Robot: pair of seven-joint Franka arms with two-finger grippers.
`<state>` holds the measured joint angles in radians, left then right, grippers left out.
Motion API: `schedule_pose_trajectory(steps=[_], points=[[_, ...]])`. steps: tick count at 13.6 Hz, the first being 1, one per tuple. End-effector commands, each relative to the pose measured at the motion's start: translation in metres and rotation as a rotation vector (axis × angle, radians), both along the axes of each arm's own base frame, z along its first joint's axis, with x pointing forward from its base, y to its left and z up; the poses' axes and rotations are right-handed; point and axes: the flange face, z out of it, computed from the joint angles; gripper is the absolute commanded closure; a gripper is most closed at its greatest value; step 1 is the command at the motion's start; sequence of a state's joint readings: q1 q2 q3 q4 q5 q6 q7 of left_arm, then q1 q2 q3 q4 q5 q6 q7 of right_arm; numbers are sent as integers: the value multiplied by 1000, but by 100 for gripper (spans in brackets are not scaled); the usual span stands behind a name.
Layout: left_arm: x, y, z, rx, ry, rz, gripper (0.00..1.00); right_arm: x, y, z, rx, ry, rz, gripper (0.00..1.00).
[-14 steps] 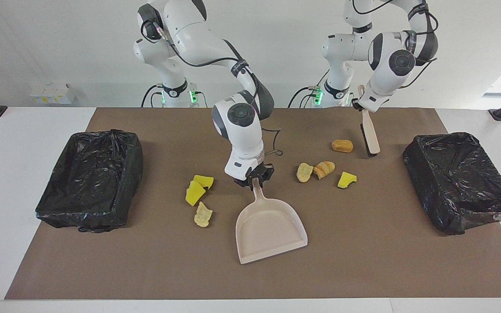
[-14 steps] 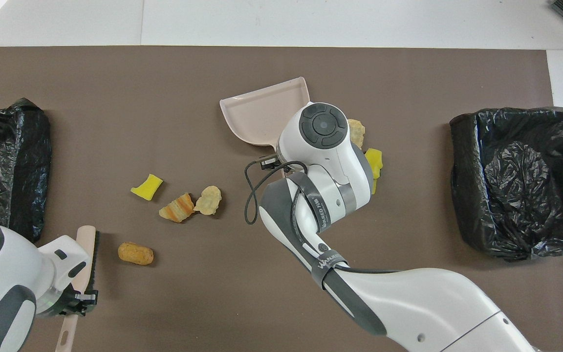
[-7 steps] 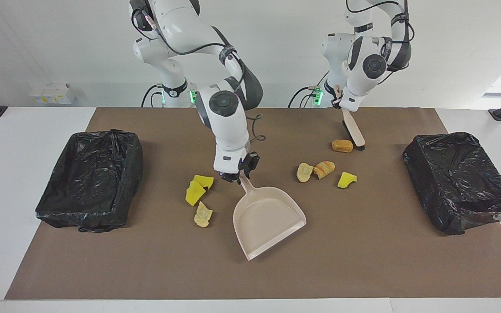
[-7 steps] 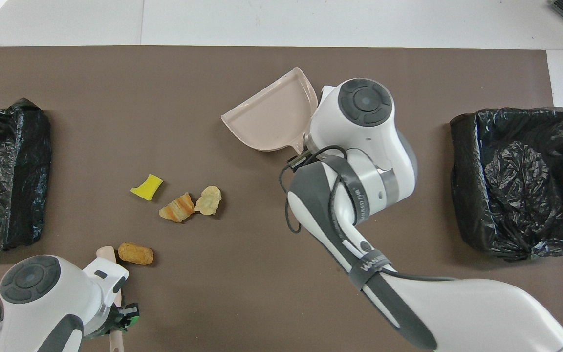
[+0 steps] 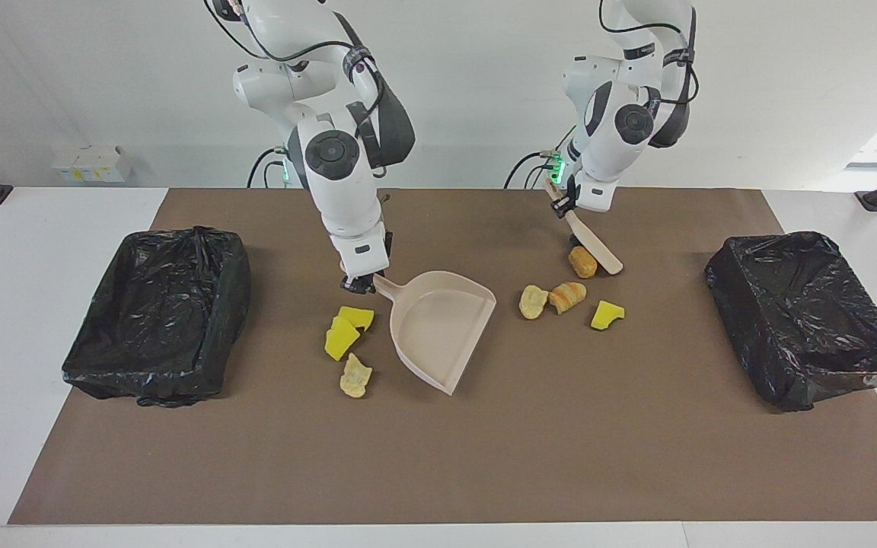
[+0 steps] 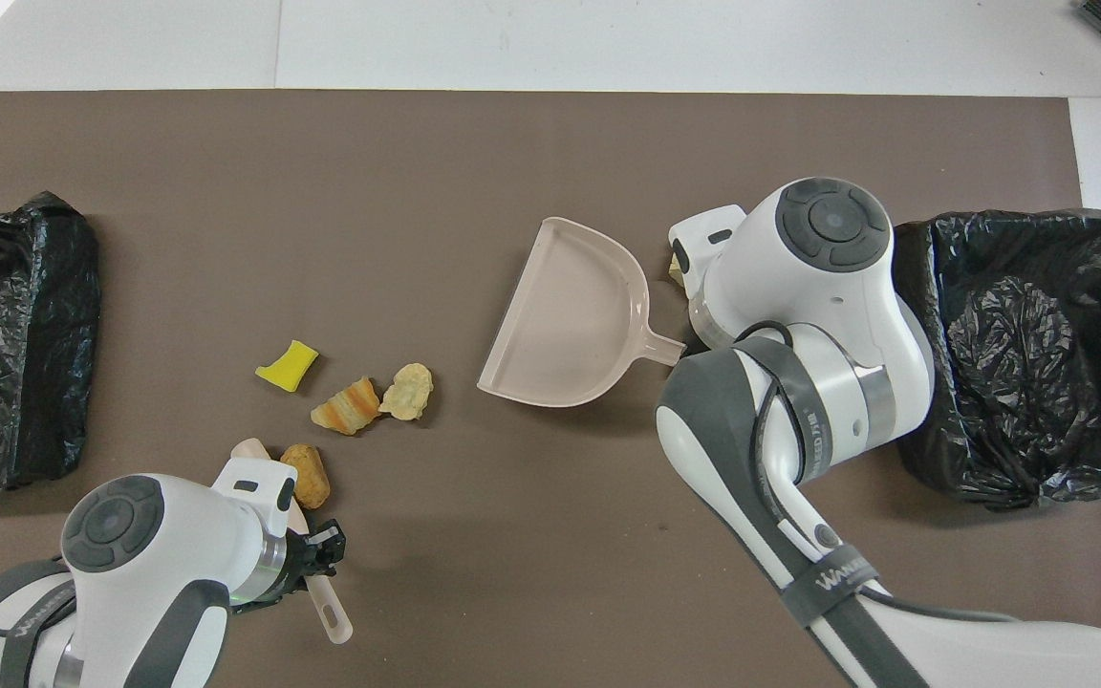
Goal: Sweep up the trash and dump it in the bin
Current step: 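Lower the dustpan near the trash with the right gripper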
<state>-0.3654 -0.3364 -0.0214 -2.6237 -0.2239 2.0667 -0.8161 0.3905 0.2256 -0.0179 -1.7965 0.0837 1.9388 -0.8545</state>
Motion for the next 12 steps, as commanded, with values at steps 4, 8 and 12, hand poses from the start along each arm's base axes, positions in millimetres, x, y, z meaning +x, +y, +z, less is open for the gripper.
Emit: schedule_pose_trajectory(steps=[4,8,12], points=[[70,-15,12,-38,-20,83,100,-28,18,-18,-41,-5,233,100],[94,1,29,-53,-48,48,100,-50,48,-29,-57,17,238,100],[107,55,37,-37,-60,-145,100,-58,41,-36,-66,37,239,100]])
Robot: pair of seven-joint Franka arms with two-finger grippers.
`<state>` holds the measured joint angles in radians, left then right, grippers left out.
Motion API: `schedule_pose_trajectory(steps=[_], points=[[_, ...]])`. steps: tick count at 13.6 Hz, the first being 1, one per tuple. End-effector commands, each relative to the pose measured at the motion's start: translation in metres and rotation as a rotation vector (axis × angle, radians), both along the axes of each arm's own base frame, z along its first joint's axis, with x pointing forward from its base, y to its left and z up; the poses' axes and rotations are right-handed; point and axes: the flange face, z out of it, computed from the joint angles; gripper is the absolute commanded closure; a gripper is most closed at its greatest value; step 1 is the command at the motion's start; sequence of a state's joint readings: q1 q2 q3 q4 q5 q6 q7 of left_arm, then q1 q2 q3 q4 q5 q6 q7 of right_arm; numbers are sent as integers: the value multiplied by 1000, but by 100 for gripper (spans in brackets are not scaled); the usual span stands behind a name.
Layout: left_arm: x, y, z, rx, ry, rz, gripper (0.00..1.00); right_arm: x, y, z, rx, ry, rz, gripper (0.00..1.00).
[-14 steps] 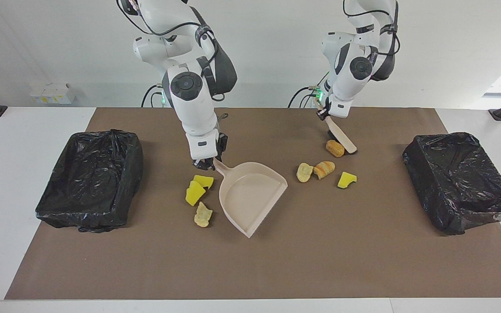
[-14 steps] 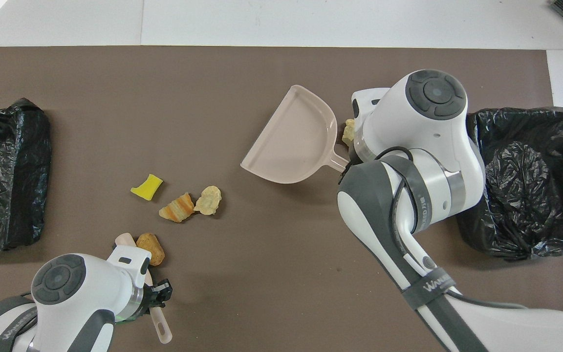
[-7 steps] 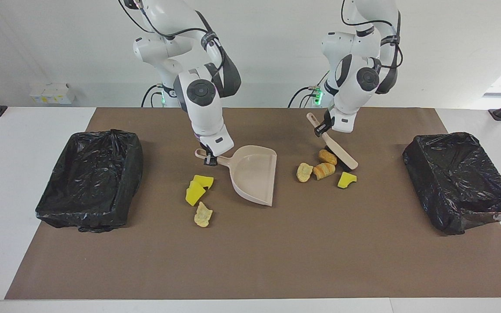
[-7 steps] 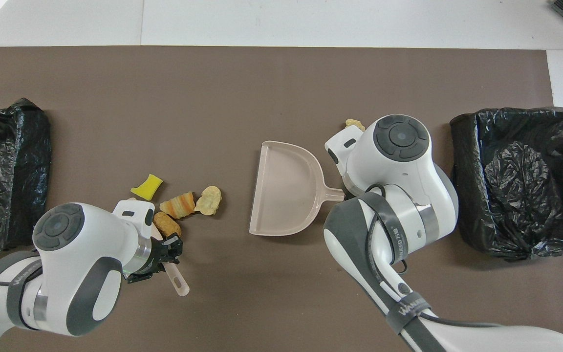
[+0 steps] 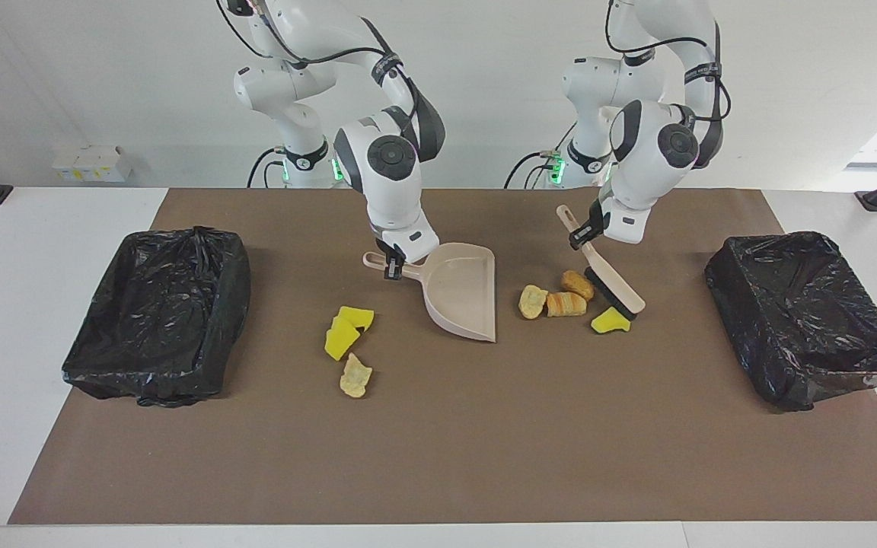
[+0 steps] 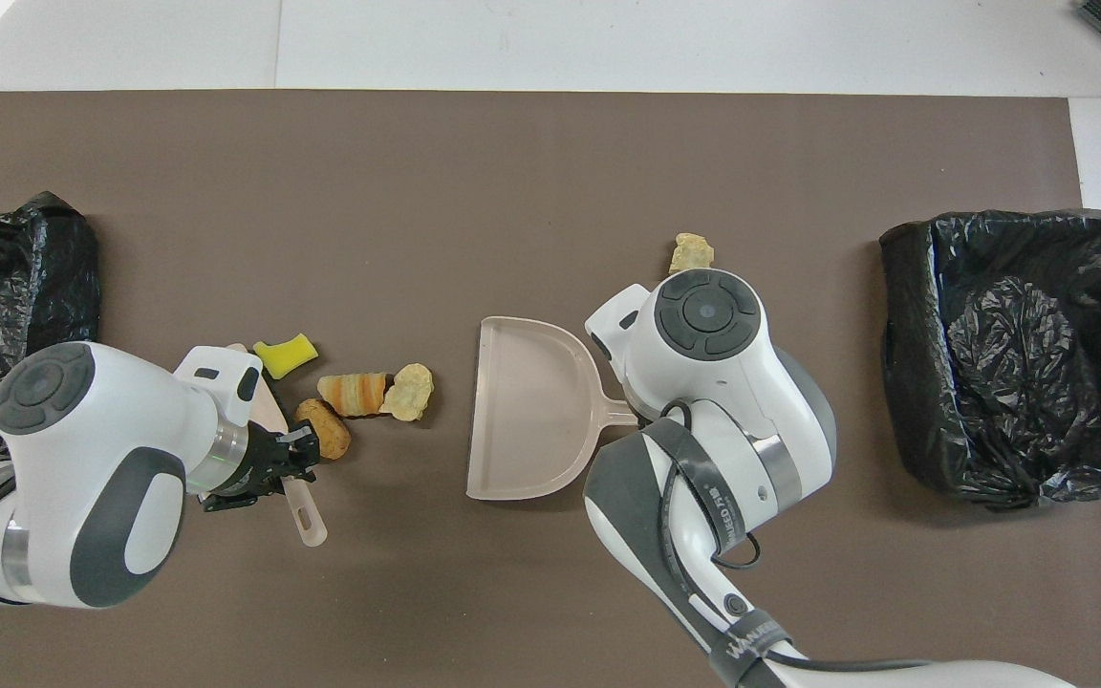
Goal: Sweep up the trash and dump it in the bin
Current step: 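Sweep the trash pieces into the dustpan with the left gripper's brush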
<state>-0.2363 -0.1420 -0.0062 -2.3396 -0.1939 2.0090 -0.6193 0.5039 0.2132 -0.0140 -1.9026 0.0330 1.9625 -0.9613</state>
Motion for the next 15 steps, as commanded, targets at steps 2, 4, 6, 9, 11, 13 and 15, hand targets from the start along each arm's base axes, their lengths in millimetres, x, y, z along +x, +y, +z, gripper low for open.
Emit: schedule_pose_trajectory(steps=[2,4,6,9,11,13,15], points=[[19,53,3,-24,-65,-196,100,-18,-6,2,-4,-4,-32,100],[26,61,-6,-42,-106,-294,100,-19,-6,0,-6,-7,-73,100],[21,56,-24,-56,-88,-374,100,-20,-6,0,-5,-7,-79,100],[6,32,-40,-54,-64,-416,100,-20,-6,0,-5,-7,-79,100],[-4,-4,-41,-39,-55,-414,100,-20,-6,0,-5,-7,-79,100],[-14,-38,-39,-29,-56,-388,100,-19,-7,0,-6,-6,-79,100],[-27,-72,-42,-66,-40,-407,100,-20,-7,-1,-8,-3,-79,100]])
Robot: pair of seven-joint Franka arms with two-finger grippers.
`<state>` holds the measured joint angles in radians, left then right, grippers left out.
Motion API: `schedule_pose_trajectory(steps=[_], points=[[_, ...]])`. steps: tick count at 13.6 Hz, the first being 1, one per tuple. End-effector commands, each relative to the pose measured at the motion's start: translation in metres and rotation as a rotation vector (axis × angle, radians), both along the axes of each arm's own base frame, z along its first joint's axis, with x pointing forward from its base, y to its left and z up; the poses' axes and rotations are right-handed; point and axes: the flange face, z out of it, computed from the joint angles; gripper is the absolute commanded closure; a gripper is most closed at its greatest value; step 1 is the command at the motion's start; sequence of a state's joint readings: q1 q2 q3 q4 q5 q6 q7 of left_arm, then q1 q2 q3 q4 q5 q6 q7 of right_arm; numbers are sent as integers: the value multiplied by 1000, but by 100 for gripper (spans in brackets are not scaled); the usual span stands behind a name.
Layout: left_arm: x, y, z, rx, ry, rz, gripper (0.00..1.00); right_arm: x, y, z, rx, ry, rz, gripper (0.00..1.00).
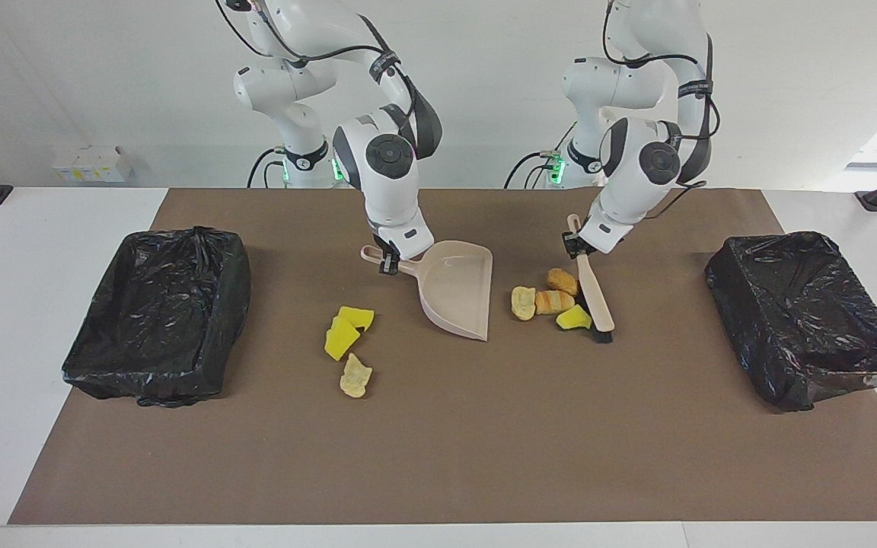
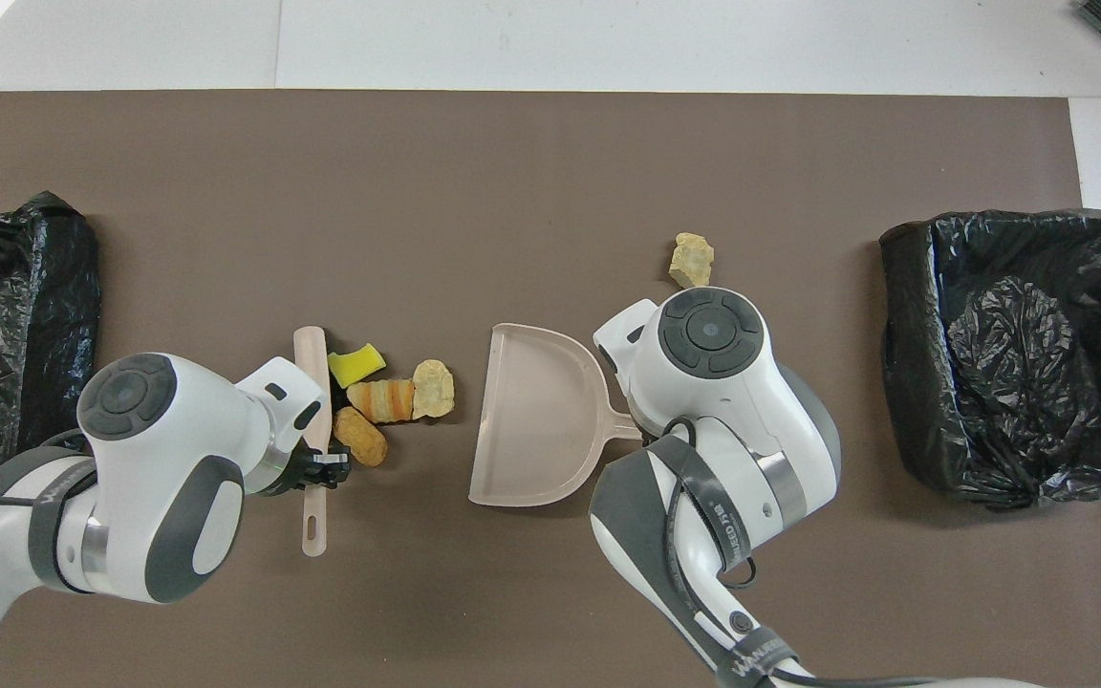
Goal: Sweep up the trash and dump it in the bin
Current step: 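Sweep the trash pieces into the dustpan with the left gripper's brush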
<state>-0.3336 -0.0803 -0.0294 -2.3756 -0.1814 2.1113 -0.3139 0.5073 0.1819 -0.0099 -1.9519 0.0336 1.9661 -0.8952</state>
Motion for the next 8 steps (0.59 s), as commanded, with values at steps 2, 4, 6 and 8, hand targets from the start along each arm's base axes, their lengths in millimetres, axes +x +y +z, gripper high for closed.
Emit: schedule_pose_trajectory(steps=[2,4,6,8], points=[[-24,-62,-19,-54,3,20,100,-6,-4,3,8,-13,-19,100],[-41,-104,-13,-126,11,12,100,-6,-5,3,6,-11,-19,100],[-58,-139,-6,-194,-6,2,100,-5,-7,3,6,-11,-22,100],[-73,-171,5,-237,-2,-31,100,-5,-7,3,6,-11,-23,100]])
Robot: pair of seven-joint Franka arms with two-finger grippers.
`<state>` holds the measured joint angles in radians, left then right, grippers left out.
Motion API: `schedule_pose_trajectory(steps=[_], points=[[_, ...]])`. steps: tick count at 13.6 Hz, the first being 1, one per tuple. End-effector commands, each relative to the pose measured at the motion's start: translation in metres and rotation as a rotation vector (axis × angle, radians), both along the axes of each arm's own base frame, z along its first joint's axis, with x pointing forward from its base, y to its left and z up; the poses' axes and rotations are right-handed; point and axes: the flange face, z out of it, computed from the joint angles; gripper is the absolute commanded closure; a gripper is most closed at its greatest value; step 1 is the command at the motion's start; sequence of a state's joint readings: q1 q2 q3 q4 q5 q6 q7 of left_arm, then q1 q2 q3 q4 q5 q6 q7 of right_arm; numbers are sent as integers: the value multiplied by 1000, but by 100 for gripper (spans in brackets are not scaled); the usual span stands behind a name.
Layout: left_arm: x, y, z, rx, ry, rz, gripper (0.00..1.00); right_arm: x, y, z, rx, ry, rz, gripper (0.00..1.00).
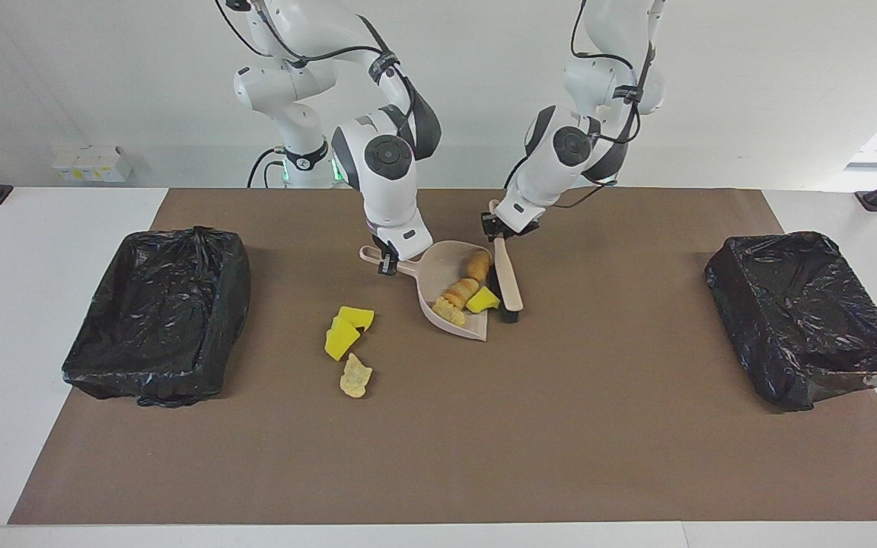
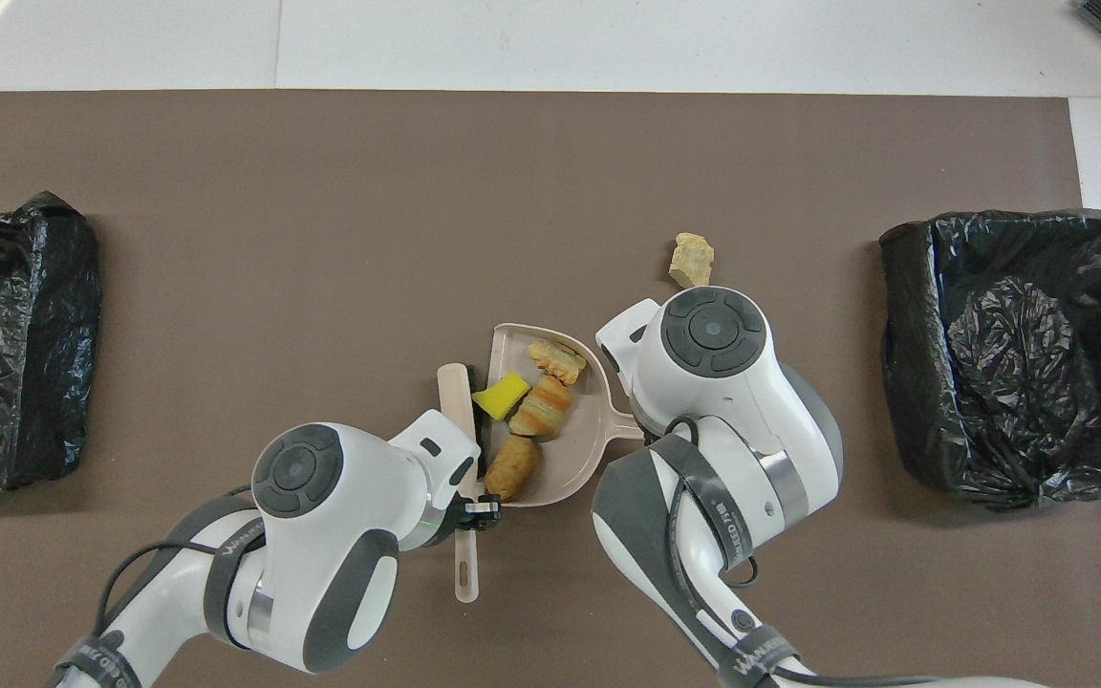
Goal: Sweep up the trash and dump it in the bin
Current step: 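Sweep the trash pieces into the dustpan with the left gripper's brush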
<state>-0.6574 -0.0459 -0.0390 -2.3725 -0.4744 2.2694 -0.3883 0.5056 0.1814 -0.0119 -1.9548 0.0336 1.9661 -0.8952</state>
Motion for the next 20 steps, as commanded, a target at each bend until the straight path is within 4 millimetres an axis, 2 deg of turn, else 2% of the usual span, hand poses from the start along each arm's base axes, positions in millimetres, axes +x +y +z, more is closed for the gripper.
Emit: schedule_pose_trajectory(steps=[1,2,3,5,7,9,12,14,17,20], points=[[-13,-39,13,-56,7,13,100,-6,-5,3,7,-11,-21,100],[-19,-52,19,-46,19,58,100,-6,-5,4,6,-10,-21,100],[-14,-53,24,-44,22,86,100,-6,-6,4,6,-10,-22,100],[-8,-46,20,-18,25,88,100,-5,-7,3,5,-9,-26,100],[17,-11,29,18,21,121,100,-2,-13,2,5,-6,-29,100],[33,18,56,85,20,91,100,3,-20,3,5,-8,-58,100],[39,57,103,110,-16,107,100,13,-32,11,29,-25,-92,100],[35,62,108,124,-15,97,100,18,-44,21,46,-37,-113,100],[38,59,111,110,-43,112,100,17,-44,22,47,-37,-105,100],[40,39,117,69,-79,202,100,13,-43,20,31,-41,-77,100]])
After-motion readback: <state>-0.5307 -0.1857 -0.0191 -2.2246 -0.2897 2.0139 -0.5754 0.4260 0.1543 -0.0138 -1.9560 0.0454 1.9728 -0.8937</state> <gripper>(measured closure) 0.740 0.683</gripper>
